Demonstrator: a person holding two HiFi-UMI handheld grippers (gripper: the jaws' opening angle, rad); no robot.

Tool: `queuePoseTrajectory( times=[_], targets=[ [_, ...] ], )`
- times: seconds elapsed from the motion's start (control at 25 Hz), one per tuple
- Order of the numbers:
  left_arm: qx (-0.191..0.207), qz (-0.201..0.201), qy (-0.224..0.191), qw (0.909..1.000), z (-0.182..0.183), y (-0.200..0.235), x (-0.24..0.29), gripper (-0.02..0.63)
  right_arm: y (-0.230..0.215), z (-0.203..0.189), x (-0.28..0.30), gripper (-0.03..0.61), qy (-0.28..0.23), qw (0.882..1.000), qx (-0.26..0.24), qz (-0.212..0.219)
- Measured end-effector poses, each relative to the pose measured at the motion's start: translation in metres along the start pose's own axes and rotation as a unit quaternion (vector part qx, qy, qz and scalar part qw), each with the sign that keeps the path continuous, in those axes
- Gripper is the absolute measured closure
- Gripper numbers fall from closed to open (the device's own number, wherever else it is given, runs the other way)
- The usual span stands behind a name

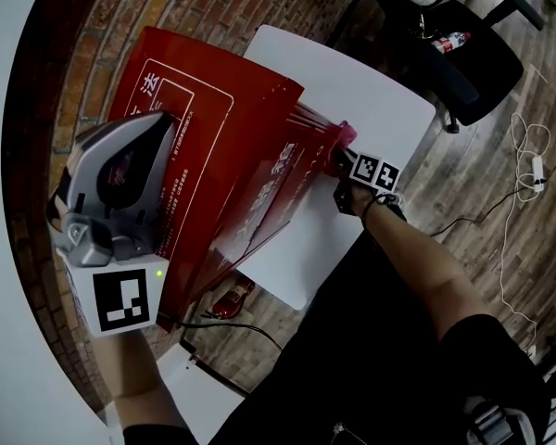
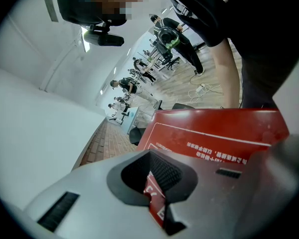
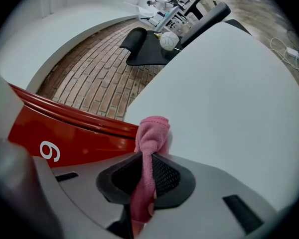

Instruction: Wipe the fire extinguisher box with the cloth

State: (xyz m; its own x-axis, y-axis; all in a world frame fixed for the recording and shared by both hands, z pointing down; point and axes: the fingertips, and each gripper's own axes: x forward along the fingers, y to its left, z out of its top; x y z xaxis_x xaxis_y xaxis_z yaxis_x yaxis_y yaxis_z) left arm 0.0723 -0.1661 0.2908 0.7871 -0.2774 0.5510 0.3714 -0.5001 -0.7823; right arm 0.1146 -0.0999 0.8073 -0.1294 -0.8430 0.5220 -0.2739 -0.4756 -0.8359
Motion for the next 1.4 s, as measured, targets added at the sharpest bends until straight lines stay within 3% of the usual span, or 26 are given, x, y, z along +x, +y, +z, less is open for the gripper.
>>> queuePoseTrajectory(
  times=[1.4],
  targets=[
    [0.002,0.003,-0.002,1.0,0.0,0.0,0.0,0.594,0.013,-0.082,-0.012,0.517,0.023,0.999,0.019,0.02]
  ],
)
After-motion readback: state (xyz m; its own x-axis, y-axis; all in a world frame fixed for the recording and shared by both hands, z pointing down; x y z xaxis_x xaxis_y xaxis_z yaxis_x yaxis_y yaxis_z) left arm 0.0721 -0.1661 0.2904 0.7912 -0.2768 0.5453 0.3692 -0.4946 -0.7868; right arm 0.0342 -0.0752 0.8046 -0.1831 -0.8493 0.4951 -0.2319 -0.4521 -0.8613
